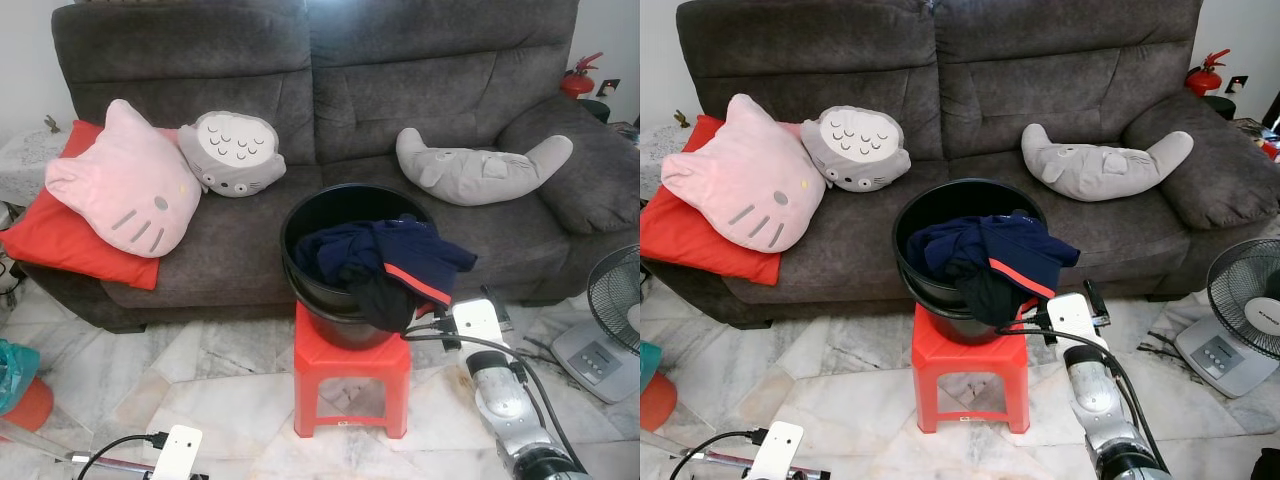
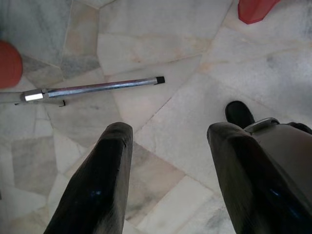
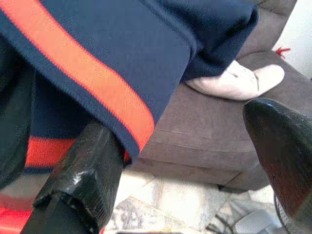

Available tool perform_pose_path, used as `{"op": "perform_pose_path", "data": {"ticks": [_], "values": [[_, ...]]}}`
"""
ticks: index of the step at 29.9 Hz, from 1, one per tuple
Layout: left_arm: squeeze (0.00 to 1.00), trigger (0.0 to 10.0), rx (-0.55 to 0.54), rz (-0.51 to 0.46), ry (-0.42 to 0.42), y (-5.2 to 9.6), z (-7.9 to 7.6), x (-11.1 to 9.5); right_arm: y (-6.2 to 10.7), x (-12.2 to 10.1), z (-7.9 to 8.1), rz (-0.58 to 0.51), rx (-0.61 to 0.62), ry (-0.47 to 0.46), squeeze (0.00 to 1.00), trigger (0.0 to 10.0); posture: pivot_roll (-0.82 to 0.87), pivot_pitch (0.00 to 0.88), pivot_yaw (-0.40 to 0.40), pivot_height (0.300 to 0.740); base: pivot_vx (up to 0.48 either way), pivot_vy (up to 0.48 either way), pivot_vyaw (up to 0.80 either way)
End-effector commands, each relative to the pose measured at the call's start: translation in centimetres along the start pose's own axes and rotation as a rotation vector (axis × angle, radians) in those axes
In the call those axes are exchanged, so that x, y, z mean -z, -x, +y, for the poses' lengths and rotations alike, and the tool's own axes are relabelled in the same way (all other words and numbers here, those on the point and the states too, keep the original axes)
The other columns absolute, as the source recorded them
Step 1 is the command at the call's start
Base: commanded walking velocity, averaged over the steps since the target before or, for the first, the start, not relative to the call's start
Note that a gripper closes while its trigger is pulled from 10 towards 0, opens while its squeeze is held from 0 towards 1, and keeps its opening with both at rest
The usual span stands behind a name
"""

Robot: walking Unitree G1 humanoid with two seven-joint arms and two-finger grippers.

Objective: Hang hanger

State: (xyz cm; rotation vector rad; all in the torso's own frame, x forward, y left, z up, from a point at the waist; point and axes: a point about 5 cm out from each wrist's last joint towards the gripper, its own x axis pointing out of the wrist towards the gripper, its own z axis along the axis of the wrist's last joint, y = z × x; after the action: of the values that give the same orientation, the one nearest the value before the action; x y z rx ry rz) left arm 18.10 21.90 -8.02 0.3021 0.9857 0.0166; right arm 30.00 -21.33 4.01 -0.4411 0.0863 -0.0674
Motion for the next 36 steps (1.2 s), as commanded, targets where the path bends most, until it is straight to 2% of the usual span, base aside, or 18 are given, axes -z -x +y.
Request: {"op": "perform_pose_path", "data": {"ticks": [1, 6, 15, 16, 17, 18, 36], "values": [[0.00, 10.0, -0.017, -0.001, -0.025, 0.0, 0.4, 0.2, -0.4, -0.3, 0.2, 0.006, -0.016, 0.023, 0.00, 10.0, -0.17, 0.000, 0.077, 0.740, 0.000, 0.000, 0.00], [0.00, 10.0, -0.021, -0.001, -0.025, 0.0, 0.4, 0.2, -0.9, -0.7, 0.2, 0.008, -0.025, 0.063, 0.00, 10.0, -0.16, 0.000, 0.079, 0.740, 0.000, 0.000, 0.00], [0.00, 10.0, -0.023, -0.001, -0.025, 0.1, 0.5, 0.2, -1.3, -1.1, 0.5, 0.002, -0.040, 0.069, 0.00, 10.0, -0.16, 0.000, 0.079, 0.740, 0.000, 0.000, 0.00], [0.00, 10.0, -0.024, -0.001, -0.025, 0.1, 0.5, 0.2, -1.4, -1.2, 0.6, 0.000, -0.043, 0.073, 0.00, 3.6, -0.16, 0.000, 0.078, 0.740, 0.000, 0.000, 0.00], [0.00, 10.0, -0.024, -0.001, -0.025, 0.1, 0.5, 0.2, -1.4, -1.2, 0.6, 0.000, -0.043, 0.073, 0.00, 3.6, -0.16, 0.000, 0.078, 0.740, 0.000, 0.000, 0.00], [0.00, 10.0, -0.024, -0.001, -0.024, 0.1, 0.5, 0.2, -1.4, -1.3, 0.5, -0.003, -0.043, 0.075, 0.00, 0.0, -0.16, 0.000, 0.079, 0.740, 0.000, 0.000, 0.00], [0.00, 10.0, -0.024, -0.001, -0.025, 0.1, 0.5, 0.2, -1.5, -1.2, 0.3, 0.006, -0.032, 0.081, 0.00, 0.0, -0.16, 0.000, 0.078, 0.740, 0.000, 0.000, 0.00]]}}
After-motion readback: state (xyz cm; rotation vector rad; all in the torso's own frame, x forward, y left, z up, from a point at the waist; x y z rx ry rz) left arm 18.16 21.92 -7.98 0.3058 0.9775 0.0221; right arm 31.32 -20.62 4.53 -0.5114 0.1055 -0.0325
